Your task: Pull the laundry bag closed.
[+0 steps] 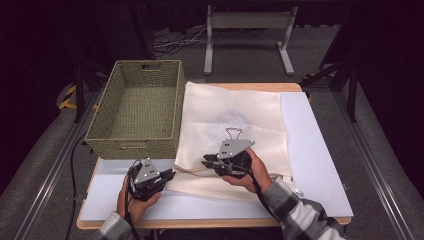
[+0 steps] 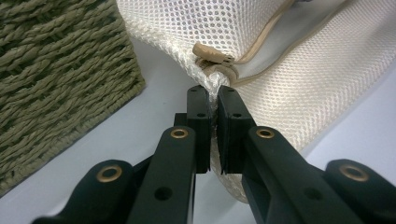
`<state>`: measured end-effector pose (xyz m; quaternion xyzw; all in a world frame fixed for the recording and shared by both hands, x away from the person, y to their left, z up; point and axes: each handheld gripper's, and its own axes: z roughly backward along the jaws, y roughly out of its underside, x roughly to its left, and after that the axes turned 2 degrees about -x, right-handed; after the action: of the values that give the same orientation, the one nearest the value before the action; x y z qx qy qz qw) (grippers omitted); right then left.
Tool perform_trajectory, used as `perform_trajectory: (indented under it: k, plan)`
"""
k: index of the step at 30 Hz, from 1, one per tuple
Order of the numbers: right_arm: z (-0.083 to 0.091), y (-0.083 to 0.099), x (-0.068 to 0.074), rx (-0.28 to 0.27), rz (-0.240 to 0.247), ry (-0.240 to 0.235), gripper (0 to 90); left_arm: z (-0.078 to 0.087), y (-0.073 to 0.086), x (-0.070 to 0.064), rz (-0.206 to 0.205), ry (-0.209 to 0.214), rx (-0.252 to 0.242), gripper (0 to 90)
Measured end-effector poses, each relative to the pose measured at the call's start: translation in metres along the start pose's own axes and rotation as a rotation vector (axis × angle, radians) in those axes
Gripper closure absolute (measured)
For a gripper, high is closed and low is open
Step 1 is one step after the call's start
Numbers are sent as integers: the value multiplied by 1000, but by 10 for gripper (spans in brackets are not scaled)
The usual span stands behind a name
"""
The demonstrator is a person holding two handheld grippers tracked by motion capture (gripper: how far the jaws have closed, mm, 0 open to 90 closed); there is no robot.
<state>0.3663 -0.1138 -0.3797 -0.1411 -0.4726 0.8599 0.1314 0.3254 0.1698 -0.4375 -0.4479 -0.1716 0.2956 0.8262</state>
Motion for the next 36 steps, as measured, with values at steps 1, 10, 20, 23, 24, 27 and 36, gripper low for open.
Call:
perform_trajectory:
  k: [1, 10, 20, 23, 24, 27, 36]
  plan:
    - [-4, -1, 1, 3, -1, -6, 775, 0, 0, 0, -4, 2, -3, 853]
    - [-32, -5, 9, 25, -5, -56, 772, 0, -1, -2, -11, 10, -7, 855]
    - [-53, -10, 15, 21, 0, -91, 734, 0, -2, -6, -19, 22, -7, 855]
    - [-56, -12, 15, 13, -1, -95, 724, 0, -2, -6, -18, 23, -9, 856]
    - [-57, -12, 15, 9, -3, -93, 725, 0, -2, -6, -18, 24, -9, 856]
    - [-60, -14, 14, -2, -15, -102, 720, 0, -2, -6, -17, 26, -10, 856]
    - [-72, -16, 13, 9, -28, -121, 698, 0, -1, -6, -33, 23, -6, 856]
